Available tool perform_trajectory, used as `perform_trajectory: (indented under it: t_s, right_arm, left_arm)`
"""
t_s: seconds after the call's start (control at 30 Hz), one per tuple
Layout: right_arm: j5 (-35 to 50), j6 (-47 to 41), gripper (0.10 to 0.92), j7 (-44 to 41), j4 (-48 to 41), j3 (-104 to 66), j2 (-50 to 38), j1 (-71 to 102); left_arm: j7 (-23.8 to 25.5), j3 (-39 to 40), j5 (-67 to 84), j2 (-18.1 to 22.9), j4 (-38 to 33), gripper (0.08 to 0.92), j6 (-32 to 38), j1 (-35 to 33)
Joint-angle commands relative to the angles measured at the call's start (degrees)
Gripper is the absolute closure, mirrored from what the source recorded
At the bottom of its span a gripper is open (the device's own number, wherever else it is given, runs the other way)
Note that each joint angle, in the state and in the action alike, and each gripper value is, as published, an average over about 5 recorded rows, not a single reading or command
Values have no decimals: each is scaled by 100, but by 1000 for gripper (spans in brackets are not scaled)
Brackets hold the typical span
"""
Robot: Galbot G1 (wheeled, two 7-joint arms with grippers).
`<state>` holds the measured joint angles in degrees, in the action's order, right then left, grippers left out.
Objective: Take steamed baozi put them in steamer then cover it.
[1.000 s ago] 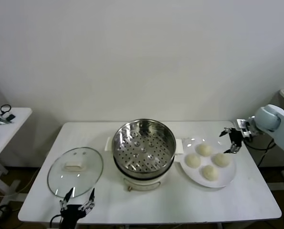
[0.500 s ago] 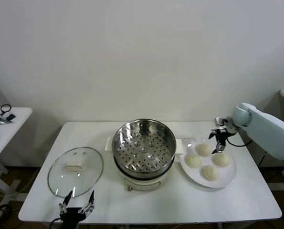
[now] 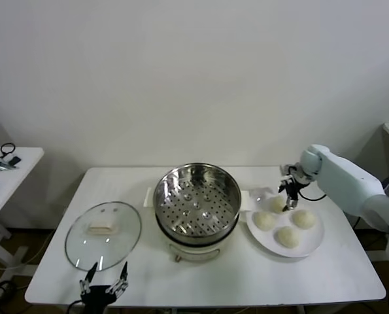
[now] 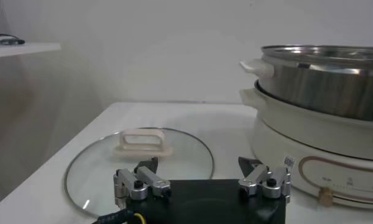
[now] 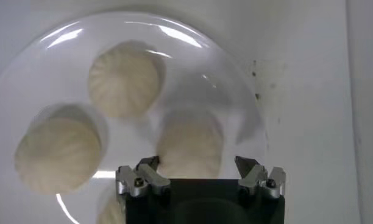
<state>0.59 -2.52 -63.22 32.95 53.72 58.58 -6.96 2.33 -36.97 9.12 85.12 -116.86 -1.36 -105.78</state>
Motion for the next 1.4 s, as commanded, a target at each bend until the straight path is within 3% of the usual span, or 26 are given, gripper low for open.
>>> perform_trajectory:
  t_s: [0.03, 0.33, 0.7, 0.8, 0.93, 1.03, 1.23, 1.4]
  right_arm:
    - [-72, 87, 381, -59, -238, -82, 199, 13]
    - [830, 259, 406, -202, 746, 924, -176, -1109]
    - [2585, 1534, 411, -600, 2988, 3224, 46, -4506]
    - [2683, 1962, 414, -533, 3776, 3415, 262, -4904]
    - [2102, 2472, 414, -217, 4701, 3498, 540, -4931]
    - [1279, 2714, 414, -21, 4851, 3310, 713, -4502]
    - [-201, 3243, 414, 365, 3916, 2849, 1205, -3391]
    - [-879, 3498, 414, 498, 3099, 2559, 1591, -2719]
  left_arm:
    - [-11, 15, -19, 10, -37, 177, 13, -38]
    - [-21, 55, -64, -2, -71, 177, 45, -118]
    - [-20, 137, -150, -36, -118, 177, 49, -145]
    - [-21, 133, -150, -43, -119, 177, 52, -145]
    - [-20, 124, -149, -59, -135, 177, 57, -147]
    - [-19, 113, -149, -67, -169, 177, 64, -155]
    - [-22, 100, -188, -53, -252, 177, 91, -188]
    - [-29, 107, -189, -38, -306, 177, 108, -222]
